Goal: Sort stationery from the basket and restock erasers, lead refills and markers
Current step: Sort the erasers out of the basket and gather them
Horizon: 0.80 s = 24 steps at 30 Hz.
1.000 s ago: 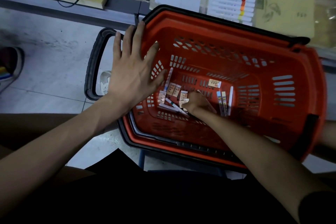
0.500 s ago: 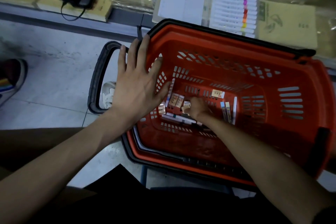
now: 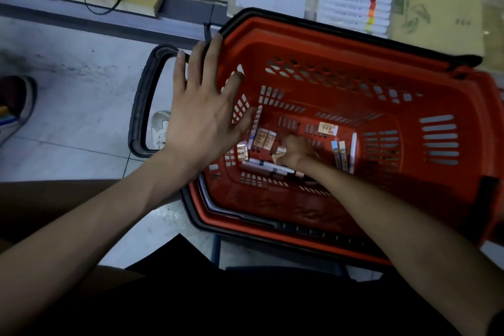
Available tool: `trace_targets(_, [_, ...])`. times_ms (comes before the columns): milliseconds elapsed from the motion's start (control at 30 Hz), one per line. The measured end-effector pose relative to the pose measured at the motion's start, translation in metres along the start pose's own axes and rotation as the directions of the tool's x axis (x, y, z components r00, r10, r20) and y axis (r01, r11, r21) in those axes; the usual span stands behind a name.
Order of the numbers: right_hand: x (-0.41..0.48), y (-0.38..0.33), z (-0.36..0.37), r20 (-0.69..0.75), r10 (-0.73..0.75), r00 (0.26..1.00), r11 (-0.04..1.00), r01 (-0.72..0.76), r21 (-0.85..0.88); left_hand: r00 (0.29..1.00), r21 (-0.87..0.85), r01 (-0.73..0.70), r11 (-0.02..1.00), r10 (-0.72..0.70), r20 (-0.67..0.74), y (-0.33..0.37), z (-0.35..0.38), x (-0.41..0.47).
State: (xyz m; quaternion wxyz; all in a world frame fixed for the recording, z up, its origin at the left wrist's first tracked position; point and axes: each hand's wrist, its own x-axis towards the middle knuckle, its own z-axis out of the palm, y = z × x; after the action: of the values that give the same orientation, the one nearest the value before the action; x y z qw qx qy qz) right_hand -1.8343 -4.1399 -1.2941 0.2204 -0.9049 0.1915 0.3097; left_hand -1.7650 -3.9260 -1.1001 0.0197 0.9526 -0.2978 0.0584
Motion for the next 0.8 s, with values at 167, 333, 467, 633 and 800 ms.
trace_targets(167, [0.006, -0.013, -0.019, -0.027, -0.029, 0.999, 0.995, 0.031, 0.095, 1.000, -0.022, -0.001, 1.000, 0.001, -0.008, 0.000, -0.001, -0.001])
trace_targets(333, [0.010, -0.040, -0.015, 0.039, 0.017, 0.999, 0.988, -0.023, 0.155, 1.000, -0.032, 0.005, 0.999, -0.005, -0.014, 0.000, 0.000, 0.000])
trace_targets(467, [-0.003, -0.045, 0.002, -0.057, -0.008, 0.998, 0.996, 0.013, 0.084, 1.000, -0.032, 0.003, 0.999, -0.003, -0.013, 0.000, 0.001, 0.000])
trace_targets(633, [-0.012, -0.045, 0.004, -0.158, -0.019, 0.987, 0.989, 0.041, 0.140, 1.000, -0.028, 0.005, 1.000, -0.005, -0.007, 0.000, 0.000, 0.001])
trace_targets(800, [-0.016, -0.040, 0.003, -0.148, -0.081, 0.986, 0.980, 0.106, 0.168, 1.000, -0.023, 0.004, 1.000, -0.004, -0.003, -0.001, 0.000, 0.002])
